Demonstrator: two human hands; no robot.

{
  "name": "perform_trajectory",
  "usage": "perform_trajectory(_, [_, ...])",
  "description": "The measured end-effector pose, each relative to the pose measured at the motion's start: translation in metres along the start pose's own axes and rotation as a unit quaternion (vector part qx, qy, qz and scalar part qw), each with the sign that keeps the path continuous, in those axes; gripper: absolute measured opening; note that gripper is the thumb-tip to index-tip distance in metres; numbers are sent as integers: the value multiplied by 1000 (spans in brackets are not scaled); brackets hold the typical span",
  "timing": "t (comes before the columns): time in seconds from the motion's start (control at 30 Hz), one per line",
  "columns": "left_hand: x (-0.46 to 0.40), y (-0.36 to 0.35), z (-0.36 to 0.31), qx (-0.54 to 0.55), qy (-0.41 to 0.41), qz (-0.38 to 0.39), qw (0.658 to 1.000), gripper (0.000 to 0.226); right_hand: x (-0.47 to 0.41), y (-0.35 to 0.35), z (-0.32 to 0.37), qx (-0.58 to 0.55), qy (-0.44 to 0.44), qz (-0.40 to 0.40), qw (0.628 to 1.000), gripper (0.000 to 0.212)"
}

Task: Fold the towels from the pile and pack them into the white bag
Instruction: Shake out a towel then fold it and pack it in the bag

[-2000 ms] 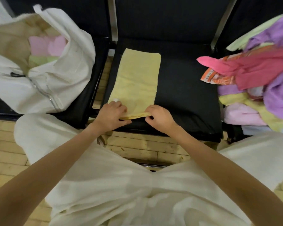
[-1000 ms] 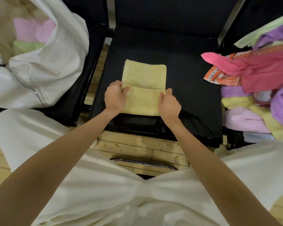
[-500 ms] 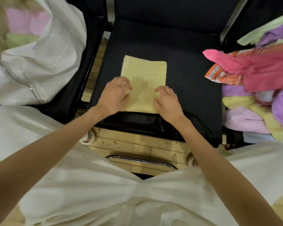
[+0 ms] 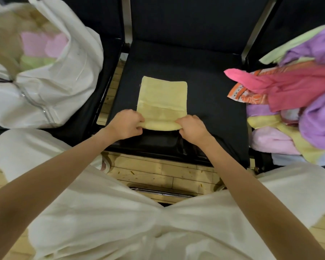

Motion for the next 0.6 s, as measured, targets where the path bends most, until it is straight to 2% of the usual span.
perform_trajectory(0.1, [4, 19, 4, 91, 30, -32, 995, 12, 5, 12, -4, -56, -6, -14, 998, 13])
perform_trajectory(0.2, [13, 44, 9, 185, 48, -93, 977, 10, 15, 26, -14, -200, -32, -42, 978, 17])
perform_trajectory(0.3, [12, 55, 16, 255, 71, -111, 958, 16, 20, 36, -24, -362, -73, -58, 928, 8])
perform_trajectory(0.43, [-6, 50, 28, 337, 124, -122, 925, 26, 7, 40, -43, -468, -130, -89, 870, 13])
perform_trajectory(0.53, [-24, 39, 43, 403, 202, -142, 881, 38, -7, 33, -60, -537, -167, -134, 816, 10])
perform_trajectory(0.6, [-37, 33, 50, 429, 248, -158, 854, 41, -17, 27, -70, -555, -192, -173, 791, 18])
Point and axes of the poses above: each hand's wrist, its own x-axis away from the middle knuckle, its own y-axis out of the back of the hand, z = x × y, the point moved 9 cm from there along -x, towards the middle knuckle, and after that the axes turned 14 degrees about -x, right-handed, at the moved point
